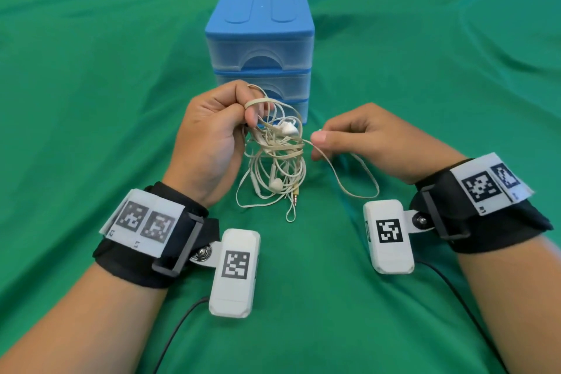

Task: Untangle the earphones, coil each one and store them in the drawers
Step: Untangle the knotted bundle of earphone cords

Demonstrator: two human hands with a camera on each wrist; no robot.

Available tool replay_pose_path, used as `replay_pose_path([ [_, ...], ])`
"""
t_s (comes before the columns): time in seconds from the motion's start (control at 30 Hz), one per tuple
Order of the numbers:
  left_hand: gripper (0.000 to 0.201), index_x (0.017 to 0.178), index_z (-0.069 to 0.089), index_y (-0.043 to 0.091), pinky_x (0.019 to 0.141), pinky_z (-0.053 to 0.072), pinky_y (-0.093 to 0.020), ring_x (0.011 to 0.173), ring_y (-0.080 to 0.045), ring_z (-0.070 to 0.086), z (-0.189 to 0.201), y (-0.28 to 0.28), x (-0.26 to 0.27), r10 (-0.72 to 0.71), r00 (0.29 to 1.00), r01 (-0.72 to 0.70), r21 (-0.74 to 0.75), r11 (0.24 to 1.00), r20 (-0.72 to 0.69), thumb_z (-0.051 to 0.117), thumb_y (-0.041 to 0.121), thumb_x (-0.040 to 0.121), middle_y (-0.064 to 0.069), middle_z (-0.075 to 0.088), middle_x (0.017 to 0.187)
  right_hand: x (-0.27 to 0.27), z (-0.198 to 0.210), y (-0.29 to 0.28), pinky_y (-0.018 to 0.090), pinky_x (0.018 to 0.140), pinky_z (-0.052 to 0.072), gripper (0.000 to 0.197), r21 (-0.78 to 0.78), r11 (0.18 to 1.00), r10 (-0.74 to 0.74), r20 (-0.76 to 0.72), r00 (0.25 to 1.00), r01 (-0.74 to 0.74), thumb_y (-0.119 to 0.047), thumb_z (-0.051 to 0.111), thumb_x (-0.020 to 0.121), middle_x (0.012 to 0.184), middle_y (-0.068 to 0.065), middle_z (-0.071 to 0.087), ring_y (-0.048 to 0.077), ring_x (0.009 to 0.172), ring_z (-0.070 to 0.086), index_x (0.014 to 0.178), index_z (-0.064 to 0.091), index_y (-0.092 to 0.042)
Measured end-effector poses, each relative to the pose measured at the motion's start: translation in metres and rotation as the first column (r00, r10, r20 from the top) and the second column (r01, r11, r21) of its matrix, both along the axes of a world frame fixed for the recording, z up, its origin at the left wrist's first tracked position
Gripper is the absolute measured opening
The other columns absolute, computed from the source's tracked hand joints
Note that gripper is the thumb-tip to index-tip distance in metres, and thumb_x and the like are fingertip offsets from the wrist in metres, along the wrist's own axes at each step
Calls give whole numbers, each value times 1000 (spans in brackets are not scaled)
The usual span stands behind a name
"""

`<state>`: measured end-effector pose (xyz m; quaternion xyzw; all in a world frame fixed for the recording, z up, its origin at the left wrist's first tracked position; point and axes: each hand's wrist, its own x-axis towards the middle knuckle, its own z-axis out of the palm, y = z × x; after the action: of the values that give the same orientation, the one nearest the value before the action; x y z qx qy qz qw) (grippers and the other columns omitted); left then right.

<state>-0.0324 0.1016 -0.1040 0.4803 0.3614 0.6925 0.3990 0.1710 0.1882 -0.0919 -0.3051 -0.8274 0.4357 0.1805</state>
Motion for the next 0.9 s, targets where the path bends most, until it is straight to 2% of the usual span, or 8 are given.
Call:
replay_pose_path([
  [0.17, 38, 63, 52, 10, 71, 38, -27, 77, -19, 47, 4, -3, 3, -45, 999, 45, 25, 999, -14, 35, -23, 74, -5, 52, 72, -4, -2, -2, 37, 69, 42, 17, -29, 996, 84, -67, 994, -86, -20, 70, 91, 72, 23, 65, 19, 66, 52, 81, 73, -7],
  [0.33, 58, 128, 45, 16, 79, 50, -36, 86, -23, 52, 13, -8, 4, -80, 997, 80, 17, 997, -8, 39, -11, 78, -20, 53, 108, -3, -2, 1, 21, 55, 44, 10, -90, 995, -53, -239, 969, 32, -8, 67, 92, 64, 10, 62, 12, 56, 53, 85, 72, -2],
  [0.4, 64, 139, 36, 23, 77, 54, -37, 96, -26, 49, 14, -7, 3, 39, 990, -37, 22, 999, -138, 43, -3, 81, -26, 47, 132, -3, -2, 3, 20, 54, 45, 8, -99, 993, -90, -293, 952, 63, -4, 66, 92, 70, 8, 65, 12, 58, 54, 90, 73, -1],
  [0.47, 55, 143, 36, 24, 74, 53, -32, 102, -23, 52, 11, -6, 0, 134, 967, -132, 26, 991, -216, 43, 8, 91, -23, 47, 135, -2, -2, 5, 21, 54, 46, 10, -105, 991, -107, -323, 940, 77, -1, 64, 93, 70, 7, 65, 12, 59, 55, 96, 73, -1],
  [0.6, 37, 131, 57, 28, 80, 49, -29, 86, -19, 63, 5, -4, -5, 202, 922, -257, -133, 957, -332, 43, 30, 97, -7, 62, 112, 1, -1, 8, 21, 56, 49, 14, -128, 987, -137, -366, 920, 96, 2, 61, 93, 66, 10, 61, 12, 59, 56, 97, 73, -4],
  [0.7, 22, 110, 68, 27, 71, 44, -18, 79, -8, 58, 0, -2, -6, 229, 855, -346, -185, 920, -465, 52, 28, 95, 1, 67, 96, 1, -1, 8, 20, 56, 49, 15, -151, 985, -138, -387, 912, 85, 3, 60, 94, 65, 7, 62, 10, 59, 57, 97, 73, -4],
  [0.77, 16, 102, 71, 24, 74, 43, -20, 81, -4, 57, -5, 0, -7, 202, 826, -361, -219, 906, -527, 58, 27, 94, 9, 68, 94, 1, -1, 7, 20, 56, 49, 15, -165, 984, -128, -399, 908, 66, 4, 59, 94, 64, 7, 62, 11, 59, 58, 98, 72, -2],
  [0.9, 36, 90, 77, 17, 81, 40, -21, 97, -5, 62, -3, 0, -8, 180, 824, -353, -239, 905, -537, 47, 37, 92, 1, 72, 107, 0, -1, 5, 21, 56, 49, 16, -188, 981, -123, -416, 901, 48, 7, 58, 92, 67, 9, 63, 12, 60, 59, 96, 71, -1],
])
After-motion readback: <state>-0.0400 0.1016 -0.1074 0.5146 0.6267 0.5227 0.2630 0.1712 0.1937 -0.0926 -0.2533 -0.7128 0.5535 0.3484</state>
